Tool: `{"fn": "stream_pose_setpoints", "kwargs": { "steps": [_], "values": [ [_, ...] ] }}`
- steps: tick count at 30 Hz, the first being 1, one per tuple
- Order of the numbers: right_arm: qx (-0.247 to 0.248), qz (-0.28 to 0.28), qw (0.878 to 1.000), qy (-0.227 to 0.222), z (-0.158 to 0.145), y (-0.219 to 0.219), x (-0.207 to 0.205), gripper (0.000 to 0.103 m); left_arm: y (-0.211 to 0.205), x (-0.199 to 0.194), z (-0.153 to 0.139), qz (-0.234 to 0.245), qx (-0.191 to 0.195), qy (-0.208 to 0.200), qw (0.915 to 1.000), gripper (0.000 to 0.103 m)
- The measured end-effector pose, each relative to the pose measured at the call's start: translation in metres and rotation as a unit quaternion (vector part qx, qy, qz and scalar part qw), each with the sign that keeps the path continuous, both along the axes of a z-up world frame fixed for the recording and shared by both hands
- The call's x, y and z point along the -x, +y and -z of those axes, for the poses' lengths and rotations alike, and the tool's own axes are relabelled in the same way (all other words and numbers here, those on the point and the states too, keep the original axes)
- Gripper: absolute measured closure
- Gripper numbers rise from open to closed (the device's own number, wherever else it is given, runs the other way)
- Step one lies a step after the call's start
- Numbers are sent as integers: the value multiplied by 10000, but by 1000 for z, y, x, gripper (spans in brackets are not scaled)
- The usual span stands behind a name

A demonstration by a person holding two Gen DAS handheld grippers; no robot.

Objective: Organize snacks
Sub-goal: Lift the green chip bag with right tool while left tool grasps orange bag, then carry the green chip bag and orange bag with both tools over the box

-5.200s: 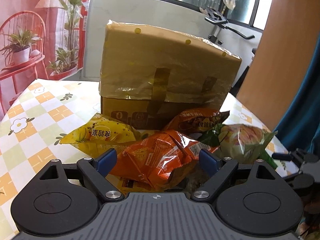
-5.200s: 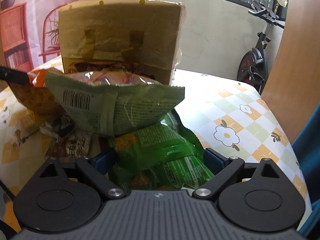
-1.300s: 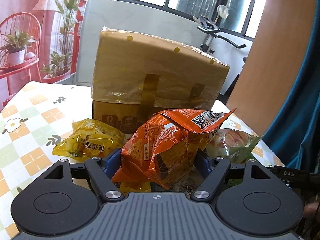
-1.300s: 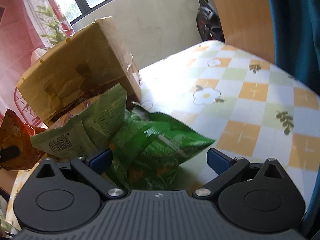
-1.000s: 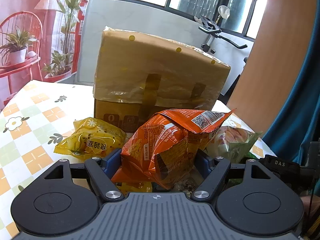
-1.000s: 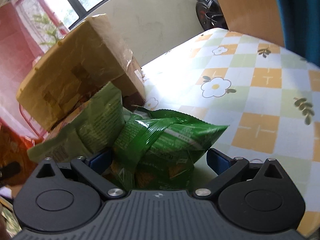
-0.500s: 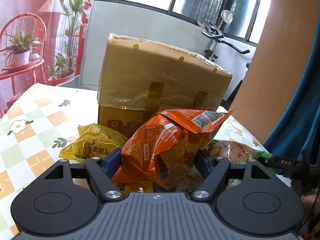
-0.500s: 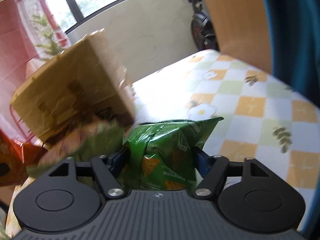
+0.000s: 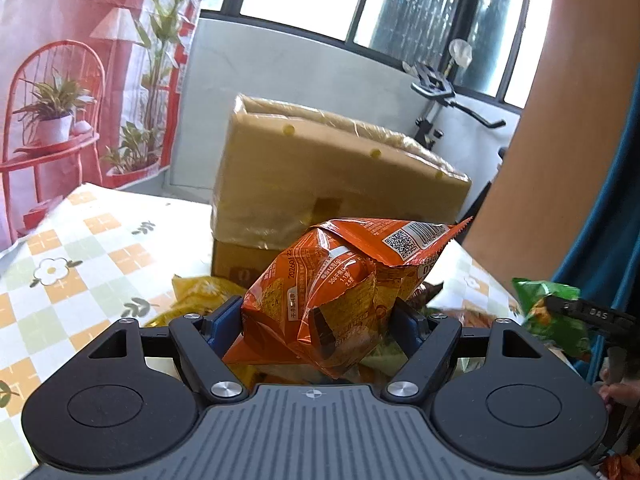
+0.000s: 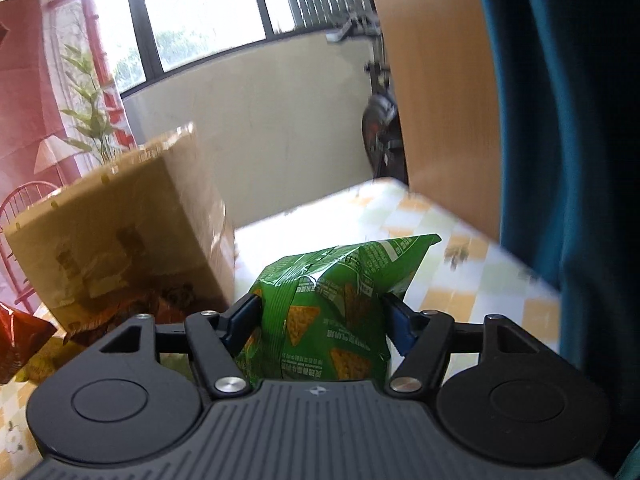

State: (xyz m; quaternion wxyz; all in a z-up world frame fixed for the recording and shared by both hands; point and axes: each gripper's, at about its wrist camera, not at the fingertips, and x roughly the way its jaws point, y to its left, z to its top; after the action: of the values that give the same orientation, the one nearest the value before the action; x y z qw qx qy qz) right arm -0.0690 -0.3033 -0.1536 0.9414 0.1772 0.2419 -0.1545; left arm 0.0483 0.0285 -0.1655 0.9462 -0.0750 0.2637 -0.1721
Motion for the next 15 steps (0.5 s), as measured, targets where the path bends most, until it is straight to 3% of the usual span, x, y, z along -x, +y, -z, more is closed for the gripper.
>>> {"fn": "stream_pose_setpoints", "kwargs": {
  "steps": [10,15],
  "values": [
    [260,57,9988,-414,-24,-7,-7,35,10,-6,-10,-231,86,-32,9997,24],
    [250,-222,9971,-677,-42,-1,-21,35,8,-11,-27,-186,-74,-359,9992,24]
  ]
}}
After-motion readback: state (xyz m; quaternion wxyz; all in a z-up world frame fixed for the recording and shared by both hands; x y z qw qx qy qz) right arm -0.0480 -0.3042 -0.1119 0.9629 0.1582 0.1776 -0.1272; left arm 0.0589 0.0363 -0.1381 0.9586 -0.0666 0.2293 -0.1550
